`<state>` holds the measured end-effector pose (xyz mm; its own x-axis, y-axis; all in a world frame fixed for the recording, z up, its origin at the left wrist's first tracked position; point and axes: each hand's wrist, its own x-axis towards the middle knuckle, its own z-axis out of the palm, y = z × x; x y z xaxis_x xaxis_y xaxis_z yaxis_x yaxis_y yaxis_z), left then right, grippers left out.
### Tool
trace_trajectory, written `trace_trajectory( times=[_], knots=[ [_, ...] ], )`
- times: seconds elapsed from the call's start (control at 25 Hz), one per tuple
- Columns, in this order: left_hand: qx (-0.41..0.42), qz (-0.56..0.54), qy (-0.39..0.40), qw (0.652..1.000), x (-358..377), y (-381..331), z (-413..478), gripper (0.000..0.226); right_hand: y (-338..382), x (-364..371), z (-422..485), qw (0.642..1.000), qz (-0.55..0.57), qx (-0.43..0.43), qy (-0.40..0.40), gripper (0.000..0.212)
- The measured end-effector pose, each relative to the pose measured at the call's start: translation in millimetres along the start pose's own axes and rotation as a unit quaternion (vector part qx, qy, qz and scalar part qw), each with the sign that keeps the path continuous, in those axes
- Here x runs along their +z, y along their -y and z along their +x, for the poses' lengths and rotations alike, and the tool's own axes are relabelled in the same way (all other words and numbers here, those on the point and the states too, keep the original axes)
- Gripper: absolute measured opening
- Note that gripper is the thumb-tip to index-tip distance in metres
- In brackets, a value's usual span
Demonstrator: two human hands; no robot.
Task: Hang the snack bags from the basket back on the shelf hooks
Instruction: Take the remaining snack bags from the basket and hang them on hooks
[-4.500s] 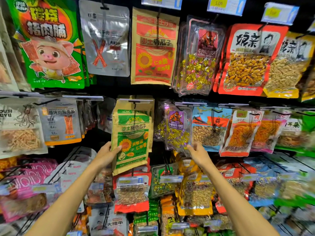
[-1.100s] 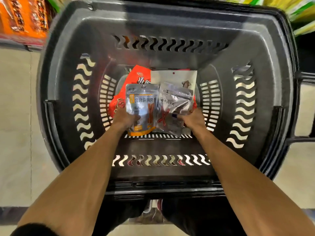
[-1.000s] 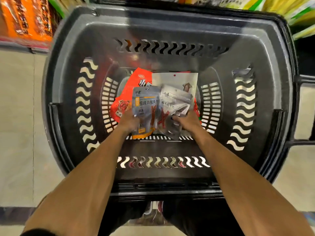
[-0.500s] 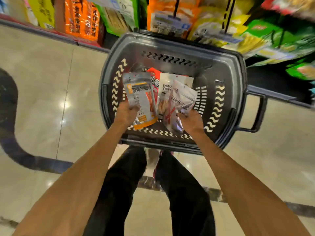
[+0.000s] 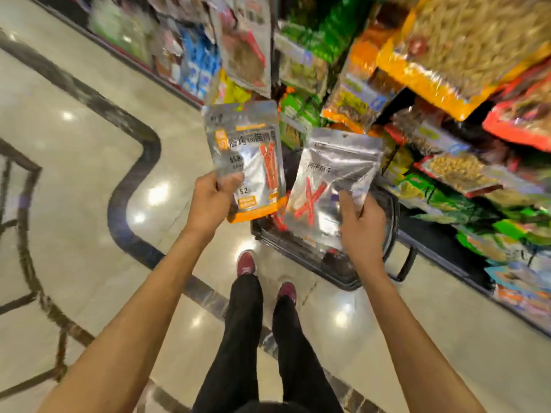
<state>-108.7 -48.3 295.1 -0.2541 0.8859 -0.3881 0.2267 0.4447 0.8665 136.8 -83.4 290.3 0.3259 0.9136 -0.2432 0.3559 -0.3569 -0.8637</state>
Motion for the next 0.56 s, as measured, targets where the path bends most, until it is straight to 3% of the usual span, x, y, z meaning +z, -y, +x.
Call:
trace_trajectory(
  times=[0.28, 0.56],
  knots=[
    [0.108, -0.075, -0.087, 0.987, -128, -108, -62, 0.041, 159, -3, -31, 0.987, 0.130, -0.094, 0.014, 0.031],
    [0.206, -0.173, -0.128, 0.955, -266, -184, -105, 0.017, 278, 37, -98, 0.964, 0.213, -0.130, 0.087, 0.035]
  ],
)
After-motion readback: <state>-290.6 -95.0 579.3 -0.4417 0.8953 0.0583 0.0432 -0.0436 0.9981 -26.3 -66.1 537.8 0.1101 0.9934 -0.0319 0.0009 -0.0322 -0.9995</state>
